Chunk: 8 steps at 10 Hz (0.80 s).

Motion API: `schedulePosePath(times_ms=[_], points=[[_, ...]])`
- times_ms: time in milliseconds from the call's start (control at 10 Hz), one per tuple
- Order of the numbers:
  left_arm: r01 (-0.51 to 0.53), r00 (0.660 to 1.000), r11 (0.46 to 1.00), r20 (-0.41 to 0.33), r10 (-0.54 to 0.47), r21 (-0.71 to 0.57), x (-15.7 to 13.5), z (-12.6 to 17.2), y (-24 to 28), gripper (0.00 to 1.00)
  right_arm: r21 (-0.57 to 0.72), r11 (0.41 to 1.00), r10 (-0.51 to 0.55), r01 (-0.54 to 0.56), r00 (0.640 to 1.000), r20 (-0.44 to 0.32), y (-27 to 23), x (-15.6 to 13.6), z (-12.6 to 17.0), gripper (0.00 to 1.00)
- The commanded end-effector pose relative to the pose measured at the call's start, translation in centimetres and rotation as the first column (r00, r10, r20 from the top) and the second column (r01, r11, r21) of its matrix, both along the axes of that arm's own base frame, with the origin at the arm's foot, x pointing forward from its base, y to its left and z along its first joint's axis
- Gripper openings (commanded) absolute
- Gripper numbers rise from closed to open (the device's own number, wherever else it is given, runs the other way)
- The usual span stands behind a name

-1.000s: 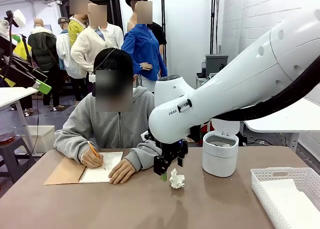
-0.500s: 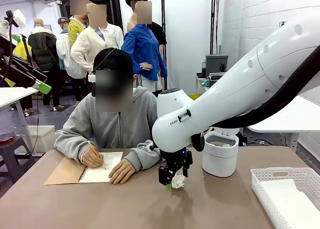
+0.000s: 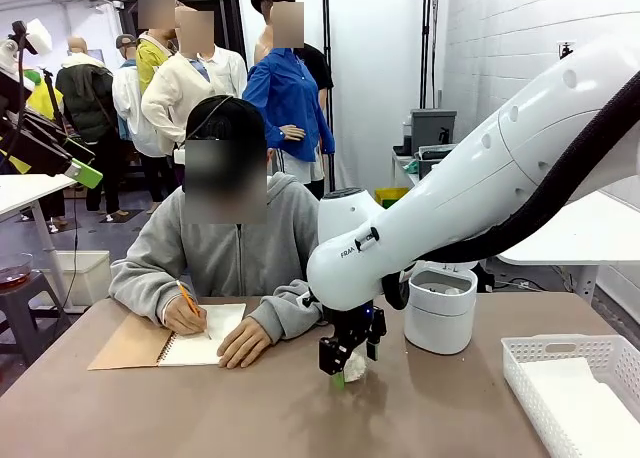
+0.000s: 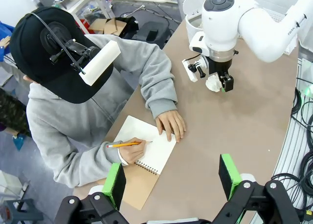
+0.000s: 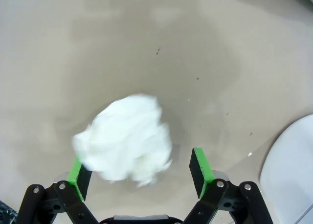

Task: Sort the paper based on its condition.
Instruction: If a person hands you a paper, place it in the Organizing basket , and if it's crumpled, put it in the Trash can.

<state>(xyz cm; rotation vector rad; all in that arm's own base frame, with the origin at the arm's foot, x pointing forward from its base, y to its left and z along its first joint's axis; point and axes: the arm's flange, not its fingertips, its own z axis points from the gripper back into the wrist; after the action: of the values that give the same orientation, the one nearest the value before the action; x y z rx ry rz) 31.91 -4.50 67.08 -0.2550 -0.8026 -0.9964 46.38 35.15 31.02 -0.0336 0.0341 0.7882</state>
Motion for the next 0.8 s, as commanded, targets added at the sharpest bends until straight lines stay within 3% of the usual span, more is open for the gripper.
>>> schedulePosePath(times_ms=[0, 400, 500, 700], points=[[0.008, 1.000, 1.000, -0.004, -0.008, -0.009, -0.05, -0.09, 0.12, 1.00, -0.004, 1.000, -0.026, 0.026, 0.999, 0.041, 0.62, 0.58, -0.70, 1.00], [0.008, 1.000, 1.000, -0.004, -0.008, -0.009, -0.05, -0.09, 0.12, 1.00, -0.013, 1.000, -0.006, 0.007, 0.998, 0.062, 0.80, 0.73, -0.91, 0.97], [0.008, 1.000, 1.000, -0.004, -0.008, -0.009, -0.05, -0.09, 0.12, 1.00, -0.007, 1.000, -0.003, 0.004, 0.998, 0.069, 0.83, 0.69, -0.95, 0.86], [0.008, 1.000, 1.000, -0.004, -0.008, -0.009, -0.05, -0.09, 0.12, 1.00, -0.004, 1.000, -0.007, 0.007, 0.998, 0.066, 0.88, 0.78, -0.97, 0.53]])
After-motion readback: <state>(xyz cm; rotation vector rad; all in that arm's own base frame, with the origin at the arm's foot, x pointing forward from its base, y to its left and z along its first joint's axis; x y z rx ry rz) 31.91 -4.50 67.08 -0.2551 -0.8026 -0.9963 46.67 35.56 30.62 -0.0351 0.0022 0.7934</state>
